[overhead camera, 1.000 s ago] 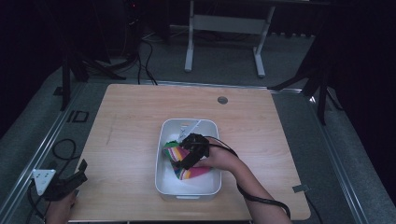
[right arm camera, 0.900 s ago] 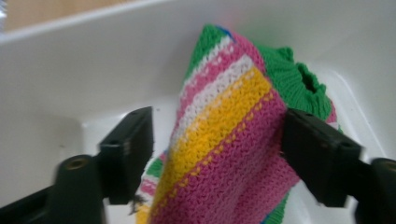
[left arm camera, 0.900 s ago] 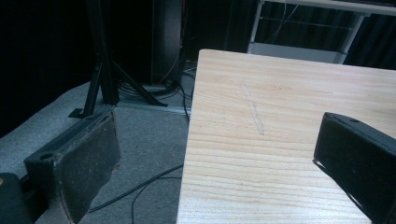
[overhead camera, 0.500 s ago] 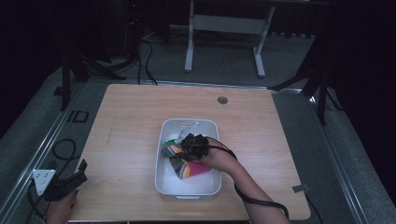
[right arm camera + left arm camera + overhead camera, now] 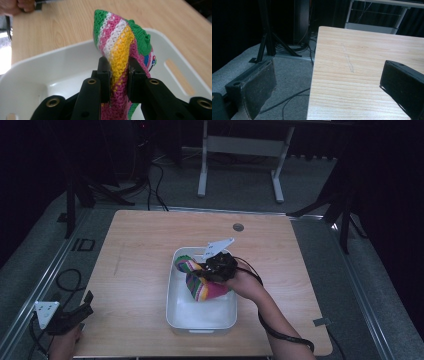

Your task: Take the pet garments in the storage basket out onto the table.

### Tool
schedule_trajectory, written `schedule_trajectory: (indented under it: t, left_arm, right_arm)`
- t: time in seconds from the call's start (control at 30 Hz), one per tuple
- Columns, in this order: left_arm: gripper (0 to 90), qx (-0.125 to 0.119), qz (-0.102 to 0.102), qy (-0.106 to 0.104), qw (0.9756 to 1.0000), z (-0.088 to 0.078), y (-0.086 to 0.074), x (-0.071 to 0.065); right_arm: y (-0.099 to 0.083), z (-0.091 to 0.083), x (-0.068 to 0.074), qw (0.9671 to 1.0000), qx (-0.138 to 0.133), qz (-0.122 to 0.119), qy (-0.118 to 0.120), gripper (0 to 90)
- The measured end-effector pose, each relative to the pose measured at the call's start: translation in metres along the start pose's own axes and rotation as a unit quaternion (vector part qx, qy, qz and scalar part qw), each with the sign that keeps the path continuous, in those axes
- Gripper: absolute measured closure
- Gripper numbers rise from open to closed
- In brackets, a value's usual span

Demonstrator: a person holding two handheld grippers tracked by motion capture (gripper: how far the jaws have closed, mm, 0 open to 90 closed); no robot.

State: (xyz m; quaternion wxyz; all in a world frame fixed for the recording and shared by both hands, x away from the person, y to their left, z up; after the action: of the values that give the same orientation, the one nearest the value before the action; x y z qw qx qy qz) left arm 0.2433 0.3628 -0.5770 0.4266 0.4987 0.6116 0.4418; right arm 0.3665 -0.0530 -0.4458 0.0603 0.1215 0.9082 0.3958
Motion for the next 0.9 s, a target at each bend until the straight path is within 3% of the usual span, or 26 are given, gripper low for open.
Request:
schedule_trajectory:
  t: [0.2, 0.57, 0.9]
  left_arm:
    - [0.9, 0.000, 0.000, 0.001, 1.0000, 0.000, 0.000, 0.000]
    - [1.0, 0.002, 0.000, 0.001, 1.0000, 0.001, 0.000, 0.000]
    - [0.9, 0.001, 0.001, 0.003, 1.0000, 0.000, 0.000, 0.000]
  right_arm:
    - [0.017, -0.022, 0.001, 0.9994, -0.034, -0.002, -0.005, 75.8]
    - [0.047, -0.064, -0.007, 0.9961, -0.081, -0.008, -0.034, 75.7]
    - [0.048, -0.090, -0.018, 0.9934, -0.099, -0.002, -0.058, 75.7]
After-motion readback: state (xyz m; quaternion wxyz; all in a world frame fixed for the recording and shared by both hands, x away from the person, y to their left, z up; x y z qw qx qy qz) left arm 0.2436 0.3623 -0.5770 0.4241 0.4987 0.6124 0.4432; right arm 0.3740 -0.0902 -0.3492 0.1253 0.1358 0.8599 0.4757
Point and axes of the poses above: each handheld gripper's, and its own axes: z roughly forward along the jaws, y roughly out of its top, x roughly to its left, the point moved 4 cm from there along z, roughly forward along the jaws, and after that the axes turned 3 degrees about y, right-handed, at the moved point
